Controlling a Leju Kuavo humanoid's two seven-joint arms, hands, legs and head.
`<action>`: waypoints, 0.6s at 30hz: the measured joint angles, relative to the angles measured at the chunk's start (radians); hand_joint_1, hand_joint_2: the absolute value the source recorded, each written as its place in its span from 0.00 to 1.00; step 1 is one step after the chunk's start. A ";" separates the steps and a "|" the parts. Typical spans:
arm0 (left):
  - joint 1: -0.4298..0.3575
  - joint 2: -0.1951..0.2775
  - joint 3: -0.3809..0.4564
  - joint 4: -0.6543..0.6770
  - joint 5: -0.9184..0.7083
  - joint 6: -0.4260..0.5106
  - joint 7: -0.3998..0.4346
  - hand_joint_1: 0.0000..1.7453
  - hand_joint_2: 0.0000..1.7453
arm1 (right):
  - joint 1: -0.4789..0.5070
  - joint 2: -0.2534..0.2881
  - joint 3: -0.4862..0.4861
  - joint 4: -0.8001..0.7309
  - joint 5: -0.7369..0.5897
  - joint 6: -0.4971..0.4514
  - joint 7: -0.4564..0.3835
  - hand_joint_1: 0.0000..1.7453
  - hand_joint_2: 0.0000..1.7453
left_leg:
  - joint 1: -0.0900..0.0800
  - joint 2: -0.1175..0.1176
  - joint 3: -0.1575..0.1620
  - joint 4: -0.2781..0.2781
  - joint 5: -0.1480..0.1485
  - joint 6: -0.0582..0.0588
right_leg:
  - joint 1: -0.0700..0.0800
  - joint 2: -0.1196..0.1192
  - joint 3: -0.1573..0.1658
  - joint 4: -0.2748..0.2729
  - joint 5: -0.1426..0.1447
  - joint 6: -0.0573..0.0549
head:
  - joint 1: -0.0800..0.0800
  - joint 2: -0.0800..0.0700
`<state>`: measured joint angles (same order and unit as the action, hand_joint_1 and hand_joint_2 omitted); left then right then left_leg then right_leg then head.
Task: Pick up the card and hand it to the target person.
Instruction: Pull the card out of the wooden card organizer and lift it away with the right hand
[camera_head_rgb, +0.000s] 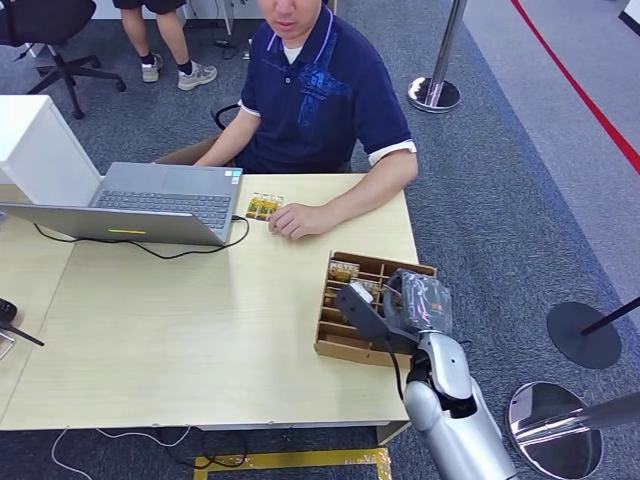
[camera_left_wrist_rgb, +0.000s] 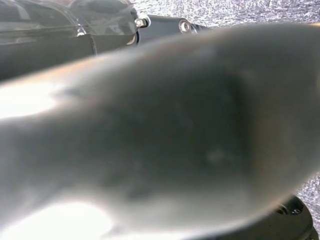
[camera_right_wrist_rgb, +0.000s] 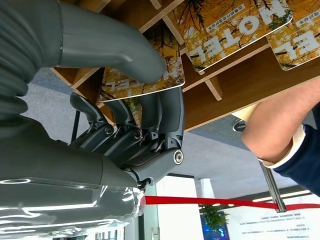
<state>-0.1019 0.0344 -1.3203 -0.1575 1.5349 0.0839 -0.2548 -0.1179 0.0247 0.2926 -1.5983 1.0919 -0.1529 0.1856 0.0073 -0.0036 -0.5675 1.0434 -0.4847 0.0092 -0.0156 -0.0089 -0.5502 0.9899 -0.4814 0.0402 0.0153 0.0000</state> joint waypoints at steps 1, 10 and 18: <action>0.000 0.000 0.000 0.000 0.000 0.000 0.000 0.00 1.00 | 0.000 0.000 0.000 -0.001 0.000 0.000 0.000 0.87 1.00 | 0.000 0.000 0.000 0.000 0.000 0.000 | 0.000 0.000 0.000 0.000 0.000 0.000 | 0.000 0.000; 0.000 0.000 0.000 0.000 0.002 0.000 0.000 0.00 1.00 | 0.000 -0.001 0.000 -0.007 -0.003 -0.003 -0.002 0.87 1.00 | 0.000 0.000 0.000 0.000 0.000 0.000 | 0.000 0.000 0.000 0.000 0.000 0.000 | 0.000 0.000; 0.000 0.000 0.000 0.000 0.003 0.000 0.000 0.00 1.00 | 0.000 -0.002 0.000 -0.012 -0.005 -0.005 -0.003 0.87 1.00 | 0.000 0.000 0.000 0.000 0.000 0.000 | 0.000 0.000 0.000 0.000 0.000 0.000 | 0.000 0.000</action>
<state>-0.1017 0.0347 -1.3203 -0.1574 1.5377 0.0839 -0.2552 -0.1178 0.0227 0.2926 -1.6105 1.0867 -0.1581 0.1824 0.0073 -0.0036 -0.5676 1.0434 -0.4847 0.0092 -0.0156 -0.0089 -0.5502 0.9899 -0.4814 0.0402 0.0153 0.0000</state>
